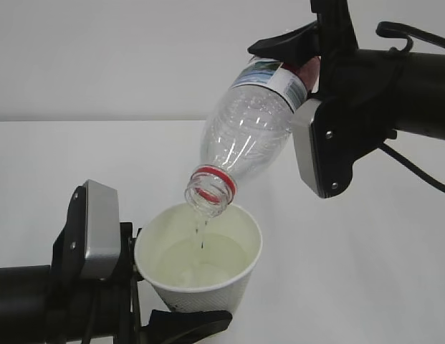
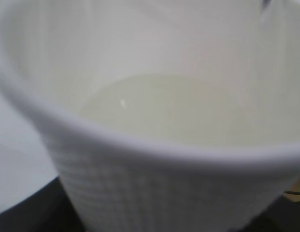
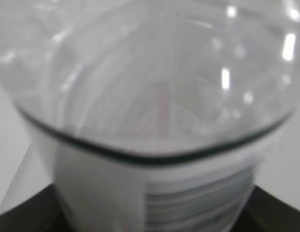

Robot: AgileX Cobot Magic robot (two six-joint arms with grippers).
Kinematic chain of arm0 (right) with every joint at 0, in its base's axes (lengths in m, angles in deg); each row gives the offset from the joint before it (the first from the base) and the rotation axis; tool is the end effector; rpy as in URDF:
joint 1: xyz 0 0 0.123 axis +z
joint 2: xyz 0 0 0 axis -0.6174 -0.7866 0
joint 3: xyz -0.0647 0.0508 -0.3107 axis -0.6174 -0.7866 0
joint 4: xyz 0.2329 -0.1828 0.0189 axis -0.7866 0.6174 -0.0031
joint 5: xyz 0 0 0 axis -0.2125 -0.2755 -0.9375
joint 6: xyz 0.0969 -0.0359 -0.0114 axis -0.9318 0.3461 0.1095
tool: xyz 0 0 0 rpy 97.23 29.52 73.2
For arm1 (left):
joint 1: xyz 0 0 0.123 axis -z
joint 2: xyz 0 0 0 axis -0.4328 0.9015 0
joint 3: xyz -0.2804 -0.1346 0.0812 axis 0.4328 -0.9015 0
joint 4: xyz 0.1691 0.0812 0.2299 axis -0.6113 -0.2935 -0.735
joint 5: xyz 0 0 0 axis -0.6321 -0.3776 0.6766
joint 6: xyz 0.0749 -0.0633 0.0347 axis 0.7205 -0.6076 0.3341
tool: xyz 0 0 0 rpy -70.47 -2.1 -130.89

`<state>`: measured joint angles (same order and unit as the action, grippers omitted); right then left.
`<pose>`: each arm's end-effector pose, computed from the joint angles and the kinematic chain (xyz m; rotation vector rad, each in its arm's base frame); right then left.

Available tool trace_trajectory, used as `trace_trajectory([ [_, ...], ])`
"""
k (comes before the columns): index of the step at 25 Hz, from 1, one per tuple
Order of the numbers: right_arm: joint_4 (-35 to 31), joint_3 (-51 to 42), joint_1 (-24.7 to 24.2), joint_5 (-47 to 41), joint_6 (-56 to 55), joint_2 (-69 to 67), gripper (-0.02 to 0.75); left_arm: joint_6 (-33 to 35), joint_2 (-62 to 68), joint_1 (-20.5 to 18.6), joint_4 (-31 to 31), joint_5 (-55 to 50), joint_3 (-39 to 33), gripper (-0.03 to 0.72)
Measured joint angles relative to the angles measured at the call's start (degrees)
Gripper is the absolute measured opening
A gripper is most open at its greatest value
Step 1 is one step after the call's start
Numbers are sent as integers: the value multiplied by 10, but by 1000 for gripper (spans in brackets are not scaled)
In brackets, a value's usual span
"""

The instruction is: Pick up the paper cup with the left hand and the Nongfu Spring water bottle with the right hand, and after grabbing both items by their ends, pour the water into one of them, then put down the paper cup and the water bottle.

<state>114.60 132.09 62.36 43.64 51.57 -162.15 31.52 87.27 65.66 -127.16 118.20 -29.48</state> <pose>0.3029 0.1701 0.2916 -1.7299 0.5897 -0.7354 0.1685 -0.2175 0.1394 1.1729 1.5433 -0.9200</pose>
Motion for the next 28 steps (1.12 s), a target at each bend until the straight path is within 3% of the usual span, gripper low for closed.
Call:
trace_trajectory([
  [10, -34, 0, 0, 0, 0, 0, 467, 0, 0, 0, 0, -1, 0, 528],
  [28, -36, 0, 0, 0, 1, 0, 467, 0, 0, 0, 0, -1, 0, 527],
])
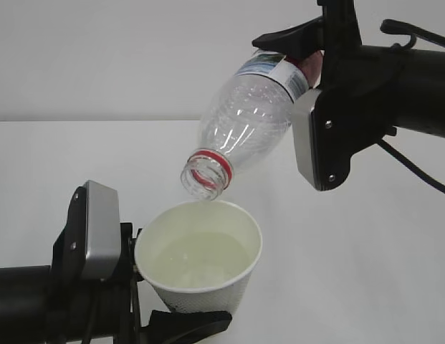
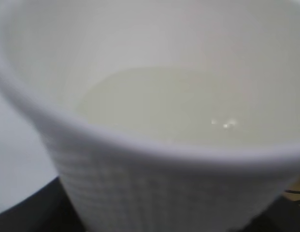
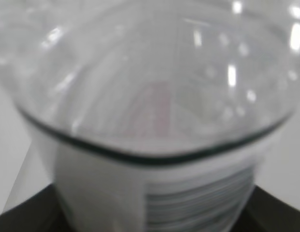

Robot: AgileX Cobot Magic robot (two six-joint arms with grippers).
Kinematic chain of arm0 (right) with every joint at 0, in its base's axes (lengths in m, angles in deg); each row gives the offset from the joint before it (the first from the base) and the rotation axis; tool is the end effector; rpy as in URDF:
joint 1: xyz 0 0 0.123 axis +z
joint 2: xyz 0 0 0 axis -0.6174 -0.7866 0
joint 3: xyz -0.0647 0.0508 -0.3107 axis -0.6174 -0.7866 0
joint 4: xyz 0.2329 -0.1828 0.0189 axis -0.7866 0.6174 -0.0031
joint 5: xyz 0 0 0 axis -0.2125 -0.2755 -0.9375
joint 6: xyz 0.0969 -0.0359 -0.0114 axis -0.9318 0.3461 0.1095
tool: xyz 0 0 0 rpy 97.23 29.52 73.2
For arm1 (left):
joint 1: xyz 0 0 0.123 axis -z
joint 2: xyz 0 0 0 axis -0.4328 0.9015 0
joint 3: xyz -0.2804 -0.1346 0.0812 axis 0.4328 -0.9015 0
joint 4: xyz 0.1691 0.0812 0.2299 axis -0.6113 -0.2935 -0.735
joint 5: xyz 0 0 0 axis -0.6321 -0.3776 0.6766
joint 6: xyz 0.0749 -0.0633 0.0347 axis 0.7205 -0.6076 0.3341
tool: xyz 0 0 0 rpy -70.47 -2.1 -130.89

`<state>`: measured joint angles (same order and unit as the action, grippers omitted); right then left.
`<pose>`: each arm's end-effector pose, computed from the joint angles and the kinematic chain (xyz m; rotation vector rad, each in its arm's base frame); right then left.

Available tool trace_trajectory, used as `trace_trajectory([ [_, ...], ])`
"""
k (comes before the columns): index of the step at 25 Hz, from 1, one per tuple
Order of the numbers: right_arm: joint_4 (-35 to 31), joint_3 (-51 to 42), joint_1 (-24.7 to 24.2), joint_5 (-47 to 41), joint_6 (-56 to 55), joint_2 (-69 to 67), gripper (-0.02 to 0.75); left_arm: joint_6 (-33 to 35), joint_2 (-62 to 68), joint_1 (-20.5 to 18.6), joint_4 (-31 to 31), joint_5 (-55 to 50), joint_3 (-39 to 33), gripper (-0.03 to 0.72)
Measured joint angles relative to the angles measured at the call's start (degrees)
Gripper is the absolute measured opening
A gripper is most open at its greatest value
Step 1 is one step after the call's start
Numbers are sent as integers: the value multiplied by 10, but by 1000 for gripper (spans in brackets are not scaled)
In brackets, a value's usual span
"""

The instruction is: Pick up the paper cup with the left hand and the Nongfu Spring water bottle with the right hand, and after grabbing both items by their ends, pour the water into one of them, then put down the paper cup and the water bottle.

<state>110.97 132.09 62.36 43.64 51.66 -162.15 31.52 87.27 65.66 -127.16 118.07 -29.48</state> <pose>0.3046 0.1686 0.2933 -1.6886 0.6458 -0.7194 0.1685 -0.2175 0.1392 1.1739 1.5452 -0.9185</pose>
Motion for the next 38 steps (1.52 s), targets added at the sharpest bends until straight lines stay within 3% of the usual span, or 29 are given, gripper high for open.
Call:
trace_trajectory([
  [38, 1, 1, 0, 0, 36, 0, 467, 0, 1, 0, 0, 0, 0, 527],
])
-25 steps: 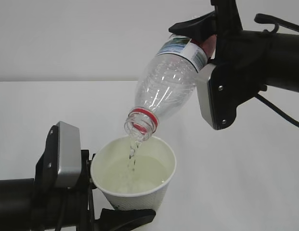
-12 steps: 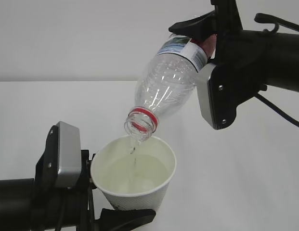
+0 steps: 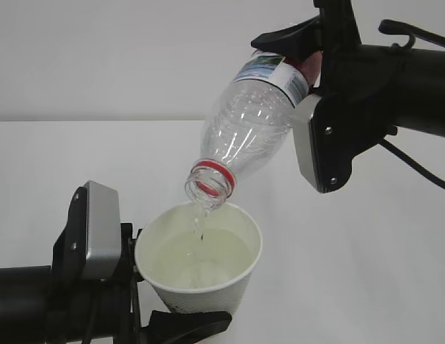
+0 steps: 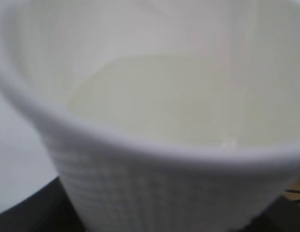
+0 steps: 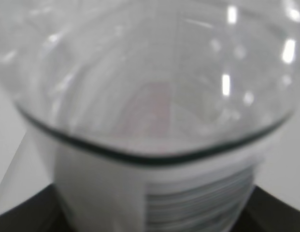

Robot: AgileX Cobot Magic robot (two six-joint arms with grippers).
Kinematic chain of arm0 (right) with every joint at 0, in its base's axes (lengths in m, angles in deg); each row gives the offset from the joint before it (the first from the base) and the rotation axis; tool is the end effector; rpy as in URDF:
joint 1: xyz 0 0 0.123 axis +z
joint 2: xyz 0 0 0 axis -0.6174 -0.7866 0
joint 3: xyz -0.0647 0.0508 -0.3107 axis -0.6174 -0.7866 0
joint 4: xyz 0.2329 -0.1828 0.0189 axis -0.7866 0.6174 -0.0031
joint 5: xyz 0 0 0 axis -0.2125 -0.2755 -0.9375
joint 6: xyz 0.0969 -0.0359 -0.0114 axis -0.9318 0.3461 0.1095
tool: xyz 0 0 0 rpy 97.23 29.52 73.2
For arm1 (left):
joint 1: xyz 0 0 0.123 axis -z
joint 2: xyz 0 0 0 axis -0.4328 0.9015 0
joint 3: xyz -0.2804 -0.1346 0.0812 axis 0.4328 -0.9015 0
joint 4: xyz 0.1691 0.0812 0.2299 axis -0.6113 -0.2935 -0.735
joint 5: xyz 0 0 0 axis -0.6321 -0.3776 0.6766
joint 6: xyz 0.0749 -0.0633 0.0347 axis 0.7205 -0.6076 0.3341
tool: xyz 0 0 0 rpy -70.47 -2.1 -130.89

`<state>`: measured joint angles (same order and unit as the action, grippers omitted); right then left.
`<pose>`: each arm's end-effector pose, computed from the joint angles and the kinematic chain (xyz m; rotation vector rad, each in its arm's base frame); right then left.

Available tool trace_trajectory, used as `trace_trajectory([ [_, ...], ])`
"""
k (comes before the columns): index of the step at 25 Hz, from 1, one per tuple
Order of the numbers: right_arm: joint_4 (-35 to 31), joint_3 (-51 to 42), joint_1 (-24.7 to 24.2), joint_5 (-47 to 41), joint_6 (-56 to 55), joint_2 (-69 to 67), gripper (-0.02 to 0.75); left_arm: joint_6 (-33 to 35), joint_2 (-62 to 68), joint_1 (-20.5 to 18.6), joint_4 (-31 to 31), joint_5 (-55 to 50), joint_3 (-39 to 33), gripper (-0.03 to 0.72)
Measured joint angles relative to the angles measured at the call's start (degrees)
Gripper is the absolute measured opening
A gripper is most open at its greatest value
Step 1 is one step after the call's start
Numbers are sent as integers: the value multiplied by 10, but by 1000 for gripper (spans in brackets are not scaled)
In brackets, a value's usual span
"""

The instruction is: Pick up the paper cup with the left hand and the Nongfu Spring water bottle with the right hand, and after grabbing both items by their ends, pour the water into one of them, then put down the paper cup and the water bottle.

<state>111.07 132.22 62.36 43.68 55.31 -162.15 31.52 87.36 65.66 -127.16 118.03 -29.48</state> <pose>0.3048 0.1688 0.2941 -1.7143 0.5910 -0.7661 0.1686 -0.2175 0.1387 1.1745 1.5474 -0.9182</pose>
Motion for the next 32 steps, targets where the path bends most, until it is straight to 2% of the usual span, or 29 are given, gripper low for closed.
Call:
trace_trajectory([
  [10, 0, 0, 0, 1, -4, 0, 467, 0, 0, 0, 0, 0, 0, 527],
  [16, 0, 0, 0, 1, -88, 0, 467, 0, 0, 0, 0, -1, 0, 526],
  [32, -1, 0, 0, 1, -187, 0, 467, 0, 0, 0, 0, -1, 0, 523],
])
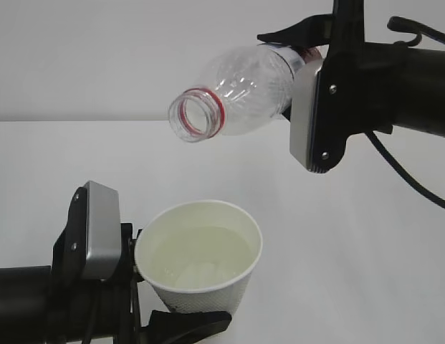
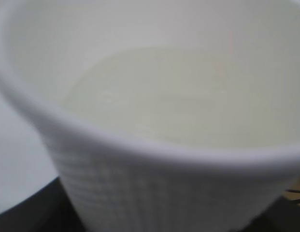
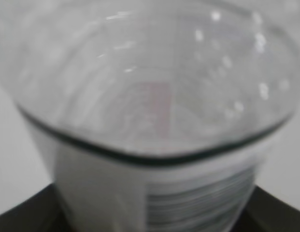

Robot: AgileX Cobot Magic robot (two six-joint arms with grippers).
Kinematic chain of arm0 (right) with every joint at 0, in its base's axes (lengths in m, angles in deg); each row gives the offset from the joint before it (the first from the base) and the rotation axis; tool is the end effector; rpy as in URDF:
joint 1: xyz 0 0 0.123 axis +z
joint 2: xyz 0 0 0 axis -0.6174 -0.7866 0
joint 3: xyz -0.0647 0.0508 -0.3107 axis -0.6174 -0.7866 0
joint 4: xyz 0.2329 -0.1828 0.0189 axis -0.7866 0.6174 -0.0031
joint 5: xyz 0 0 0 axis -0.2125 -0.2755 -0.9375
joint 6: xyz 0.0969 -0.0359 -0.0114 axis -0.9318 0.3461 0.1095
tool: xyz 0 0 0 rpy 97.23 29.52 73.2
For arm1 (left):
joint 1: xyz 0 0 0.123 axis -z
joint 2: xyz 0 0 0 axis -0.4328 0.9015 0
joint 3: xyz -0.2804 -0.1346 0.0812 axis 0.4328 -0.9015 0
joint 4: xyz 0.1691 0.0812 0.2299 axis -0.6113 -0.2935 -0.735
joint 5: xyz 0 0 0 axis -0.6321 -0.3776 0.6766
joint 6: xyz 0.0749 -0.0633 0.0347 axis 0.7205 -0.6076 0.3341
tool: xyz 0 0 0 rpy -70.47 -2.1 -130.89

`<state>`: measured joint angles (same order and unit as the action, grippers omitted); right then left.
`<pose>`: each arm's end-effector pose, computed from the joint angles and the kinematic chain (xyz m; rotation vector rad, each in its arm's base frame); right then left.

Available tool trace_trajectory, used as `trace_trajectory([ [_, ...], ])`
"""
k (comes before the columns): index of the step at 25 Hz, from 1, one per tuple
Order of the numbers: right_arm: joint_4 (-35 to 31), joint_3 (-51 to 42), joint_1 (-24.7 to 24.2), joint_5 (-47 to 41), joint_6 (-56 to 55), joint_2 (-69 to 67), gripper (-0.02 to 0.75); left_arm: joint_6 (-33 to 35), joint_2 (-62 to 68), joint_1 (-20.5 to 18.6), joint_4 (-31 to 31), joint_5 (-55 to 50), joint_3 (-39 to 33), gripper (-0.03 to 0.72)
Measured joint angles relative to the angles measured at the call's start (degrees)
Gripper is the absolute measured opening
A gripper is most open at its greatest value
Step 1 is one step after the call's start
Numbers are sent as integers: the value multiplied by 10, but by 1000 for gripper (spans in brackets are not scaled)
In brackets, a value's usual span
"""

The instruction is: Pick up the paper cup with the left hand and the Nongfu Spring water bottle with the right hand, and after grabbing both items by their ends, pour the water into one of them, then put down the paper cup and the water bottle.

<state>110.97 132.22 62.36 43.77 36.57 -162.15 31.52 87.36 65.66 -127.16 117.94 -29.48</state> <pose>0.3048 0.1689 0.2943 -1.5631 0.8462 -0.5317 0.1686 -0.2174 0.1385 1.1752 1.5487 -0.9172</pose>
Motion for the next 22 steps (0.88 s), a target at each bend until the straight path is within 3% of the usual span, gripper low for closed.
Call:
trace_trajectory([
  [22, -1, 0, 0, 0, -156, 0, 467, 0, 0, 0, 0, 1, 0, 522],
])
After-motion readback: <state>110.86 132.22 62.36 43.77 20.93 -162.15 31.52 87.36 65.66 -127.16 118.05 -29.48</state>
